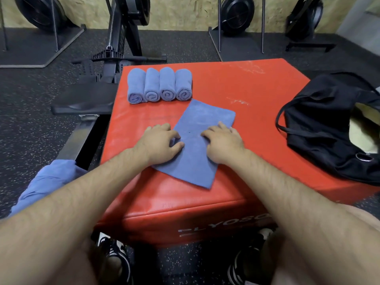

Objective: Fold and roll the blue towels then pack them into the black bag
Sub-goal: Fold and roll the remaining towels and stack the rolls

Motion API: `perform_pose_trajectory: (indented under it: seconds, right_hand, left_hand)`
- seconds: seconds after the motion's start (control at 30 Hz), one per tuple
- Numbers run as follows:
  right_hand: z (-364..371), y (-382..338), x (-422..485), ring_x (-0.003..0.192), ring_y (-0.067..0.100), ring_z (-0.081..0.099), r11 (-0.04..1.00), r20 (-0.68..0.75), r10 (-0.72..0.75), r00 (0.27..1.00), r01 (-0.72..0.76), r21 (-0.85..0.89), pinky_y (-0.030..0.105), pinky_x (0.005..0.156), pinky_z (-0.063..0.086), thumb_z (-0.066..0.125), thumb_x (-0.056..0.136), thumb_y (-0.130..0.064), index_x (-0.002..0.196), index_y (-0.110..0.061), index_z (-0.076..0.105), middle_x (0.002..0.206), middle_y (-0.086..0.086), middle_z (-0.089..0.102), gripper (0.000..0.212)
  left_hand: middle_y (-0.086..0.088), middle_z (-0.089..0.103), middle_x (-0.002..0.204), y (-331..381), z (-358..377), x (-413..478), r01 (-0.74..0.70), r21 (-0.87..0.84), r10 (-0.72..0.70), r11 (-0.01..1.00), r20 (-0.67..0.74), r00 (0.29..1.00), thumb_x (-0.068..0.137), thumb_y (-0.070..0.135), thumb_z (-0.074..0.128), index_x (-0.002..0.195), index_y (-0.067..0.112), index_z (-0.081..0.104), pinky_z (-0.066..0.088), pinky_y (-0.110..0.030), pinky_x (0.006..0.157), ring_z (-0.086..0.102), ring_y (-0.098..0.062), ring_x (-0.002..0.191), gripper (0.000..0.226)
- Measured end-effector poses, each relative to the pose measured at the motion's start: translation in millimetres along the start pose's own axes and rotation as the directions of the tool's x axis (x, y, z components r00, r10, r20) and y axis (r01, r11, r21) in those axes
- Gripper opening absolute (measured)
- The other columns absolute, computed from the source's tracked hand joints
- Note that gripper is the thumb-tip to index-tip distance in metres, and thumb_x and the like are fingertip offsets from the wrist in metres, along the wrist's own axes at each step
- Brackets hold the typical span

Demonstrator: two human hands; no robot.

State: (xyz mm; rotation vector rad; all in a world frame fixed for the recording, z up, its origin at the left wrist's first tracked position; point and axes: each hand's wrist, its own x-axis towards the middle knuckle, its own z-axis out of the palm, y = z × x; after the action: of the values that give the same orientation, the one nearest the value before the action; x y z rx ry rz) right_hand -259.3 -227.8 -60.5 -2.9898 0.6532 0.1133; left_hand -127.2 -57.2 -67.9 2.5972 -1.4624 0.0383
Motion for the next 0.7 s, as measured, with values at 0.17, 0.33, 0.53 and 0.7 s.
perform_pose_trajectory:
  seconds: [0.17, 0.33, 0.53, 0.7]
  right_hand:
    - [0, 39, -11, 0.145, 0.030, 0.028, 1.000, -0.096, -0.014, 0.995, 0.014, 0.002, 0.045, 0.110, 0.034, 0.051, 0.096, -0.031, 0.131, -0.026, 0.059, 0.138, -0.004, 0.053, 0.036]
    - [-2, 44, -48, 0.100, 0.022, 0.049, 0.924, -0.199, -0.312, 0.929, 0.345, 0.166, 0.031, 0.091, 0.041, 0.066, 0.086, -0.023, 0.102, -0.024, 0.069, 0.104, -0.002, 0.057, 0.016]
    - [3, 57, -85, 0.098, 0.010, 0.052, 0.837, -0.015, -0.475, 0.880, 0.457, 0.302, 0.026, 0.091, 0.043, 0.076, 0.083, -0.041, 0.108, -0.025, 0.067, 0.102, -0.006, 0.055, 0.031]
    - [4, 69, -95, 0.109, 0.013, 0.048, 0.841, -0.044, -0.475, 0.879, 0.469, 0.269, 0.028, 0.099, 0.040, 0.073, 0.086, -0.042, 0.115, -0.028, 0.067, 0.114, -0.008, 0.056, 0.033]
  left_hand:
    - [-0.004, 0.055, 0.097, 23, 8, -22, -0.184, -0.008, 0.183, 0.983, -0.069, 0.981, 0.090, 0.051, 0.055, 0.111, 0.018, 0.068, 0.041, -0.037, 0.075, 0.059, -0.030, 0.093, 0.041]
    - [0.000, 0.056, 0.099, 29, 2, -36, -0.336, -0.112, 0.330, 0.935, -0.066, 0.941, 0.086, 0.050, 0.052, 0.102, 0.023, 0.066, 0.046, -0.039, 0.077, 0.053, -0.024, 0.091, 0.034]
    - [0.009, 0.054, 0.101, 20, 0, -58, -0.410, -0.367, 0.466, 0.835, 0.077, 0.881, 0.081, 0.053, 0.069, 0.102, 0.026, 0.063, 0.045, -0.029, 0.086, 0.050, -0.009, 0.092, 0.034]
    - [0.007, 0.058, 0.108, 10, -4, -66, -0.432, -0.340, 0.480, 0.835, 0.066, 0.875, 0.087, 0.050, 0.063, 0.106, 0.022, 0.067, 0.047, -0.032, 0.091, 0.057, -0.012, 0.100, 0.035]
